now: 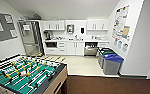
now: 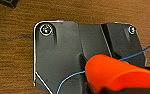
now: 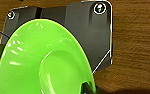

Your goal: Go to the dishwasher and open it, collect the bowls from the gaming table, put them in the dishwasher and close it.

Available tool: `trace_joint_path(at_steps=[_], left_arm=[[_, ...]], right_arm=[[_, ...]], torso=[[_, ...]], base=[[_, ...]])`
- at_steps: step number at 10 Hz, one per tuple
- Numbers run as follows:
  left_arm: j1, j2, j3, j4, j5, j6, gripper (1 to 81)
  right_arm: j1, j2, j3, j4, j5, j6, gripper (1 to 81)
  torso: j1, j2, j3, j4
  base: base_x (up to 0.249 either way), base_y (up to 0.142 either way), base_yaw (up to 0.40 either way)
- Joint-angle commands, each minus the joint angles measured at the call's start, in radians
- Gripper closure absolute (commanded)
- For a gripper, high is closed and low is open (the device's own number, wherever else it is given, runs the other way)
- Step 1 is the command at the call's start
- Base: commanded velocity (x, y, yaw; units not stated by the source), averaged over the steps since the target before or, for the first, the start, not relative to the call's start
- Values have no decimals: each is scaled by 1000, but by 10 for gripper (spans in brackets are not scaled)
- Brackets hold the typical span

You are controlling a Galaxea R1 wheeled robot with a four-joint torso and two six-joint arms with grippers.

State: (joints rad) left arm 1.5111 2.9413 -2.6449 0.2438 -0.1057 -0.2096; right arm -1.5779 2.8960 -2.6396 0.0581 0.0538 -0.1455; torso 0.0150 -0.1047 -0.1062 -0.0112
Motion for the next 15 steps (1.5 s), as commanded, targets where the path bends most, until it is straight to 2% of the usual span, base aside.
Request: trace_joint_path(at_steps=[1,12,15], left_arm=[[-53,-34,-4,12,41,4,811],[-53,-26,-4,14,44,4,811],[-53,-26,-4,14,44,4,811]], right_arm=[[44,-13,-22,-6,-54,0,811],[48,-1,-20,-9,-55,0,811],[48,1,-22,-9,-55,0,811]], torso=[[0,0,0,0],[0,0,0,0],[0,0,0,0]], base=[[131,0,0],[131,0,0],[131,-70,0]])
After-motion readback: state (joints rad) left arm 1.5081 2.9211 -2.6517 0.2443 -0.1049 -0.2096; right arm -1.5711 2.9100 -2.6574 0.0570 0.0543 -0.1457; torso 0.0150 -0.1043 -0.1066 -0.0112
